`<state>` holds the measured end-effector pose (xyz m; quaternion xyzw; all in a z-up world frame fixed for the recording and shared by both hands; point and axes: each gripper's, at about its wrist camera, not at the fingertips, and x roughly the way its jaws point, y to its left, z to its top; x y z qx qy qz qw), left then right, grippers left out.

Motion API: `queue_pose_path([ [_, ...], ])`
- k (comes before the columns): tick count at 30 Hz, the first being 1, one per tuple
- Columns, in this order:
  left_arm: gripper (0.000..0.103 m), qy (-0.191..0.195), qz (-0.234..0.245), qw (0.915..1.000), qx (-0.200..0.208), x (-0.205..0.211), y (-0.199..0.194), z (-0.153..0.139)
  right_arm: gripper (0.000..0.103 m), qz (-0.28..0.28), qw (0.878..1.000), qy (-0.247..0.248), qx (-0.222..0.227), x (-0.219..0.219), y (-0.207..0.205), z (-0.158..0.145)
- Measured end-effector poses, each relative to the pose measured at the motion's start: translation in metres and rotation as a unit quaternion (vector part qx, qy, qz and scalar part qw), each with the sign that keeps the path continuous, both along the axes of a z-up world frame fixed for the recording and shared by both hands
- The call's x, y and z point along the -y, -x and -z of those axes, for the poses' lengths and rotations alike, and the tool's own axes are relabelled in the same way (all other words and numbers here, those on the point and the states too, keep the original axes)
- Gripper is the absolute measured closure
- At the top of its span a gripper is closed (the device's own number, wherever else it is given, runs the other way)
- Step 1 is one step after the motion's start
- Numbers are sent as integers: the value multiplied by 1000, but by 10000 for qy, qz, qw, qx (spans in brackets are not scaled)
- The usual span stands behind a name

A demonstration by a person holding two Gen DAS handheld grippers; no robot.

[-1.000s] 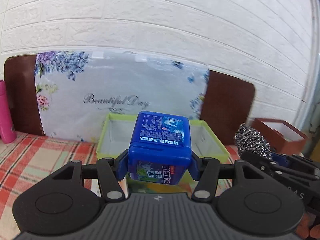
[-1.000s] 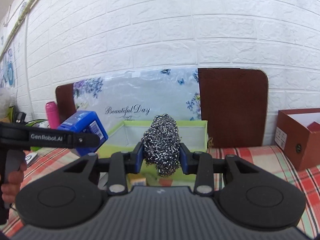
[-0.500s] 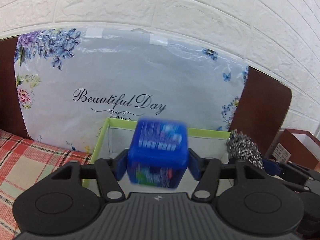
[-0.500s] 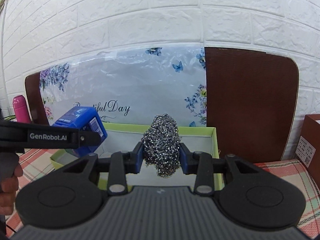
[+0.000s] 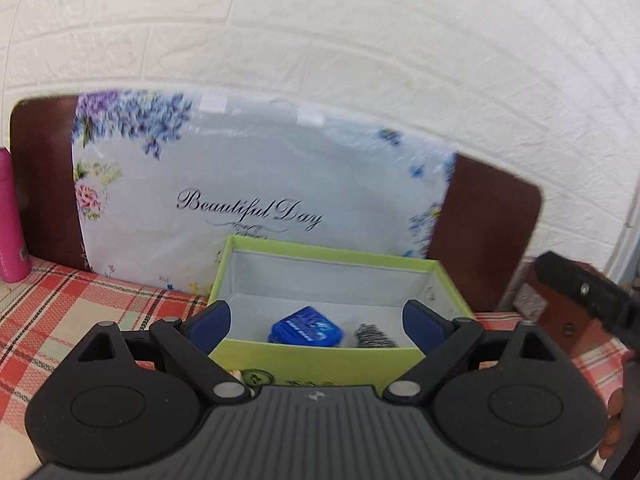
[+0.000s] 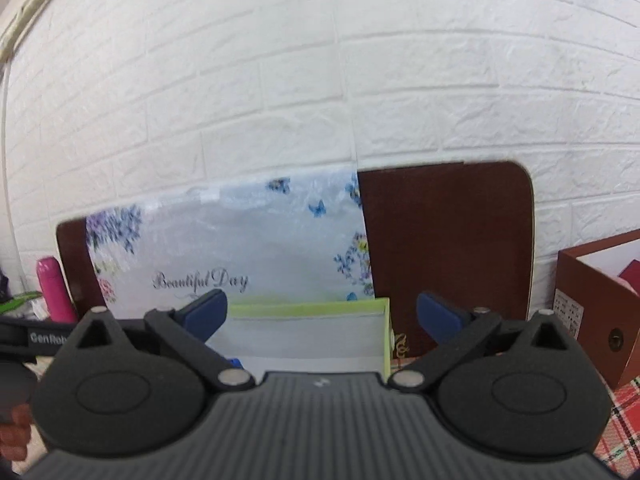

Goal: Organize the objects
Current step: 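Carry both items over the green box and open both grippers to drop them, then grasp the red tape roll with left gripper while right gripper grasps black tape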

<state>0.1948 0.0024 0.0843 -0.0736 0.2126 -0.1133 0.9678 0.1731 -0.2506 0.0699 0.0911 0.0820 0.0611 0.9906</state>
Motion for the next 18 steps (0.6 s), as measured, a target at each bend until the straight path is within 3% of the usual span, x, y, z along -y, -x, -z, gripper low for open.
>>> queue_pose_path([
  [7,7,-112,117,9998,131,2,79,-3,0,-282,9990,-271,201,14,80,-12],
  [13,7,-61,138,9999,-50,-3,127,26,0,-438,9964,-721,71,14,135,22],
  [18,7,9,30,9991,-419,-7,148,56,0,-517,9951,-735,-405,7,162,56],
])
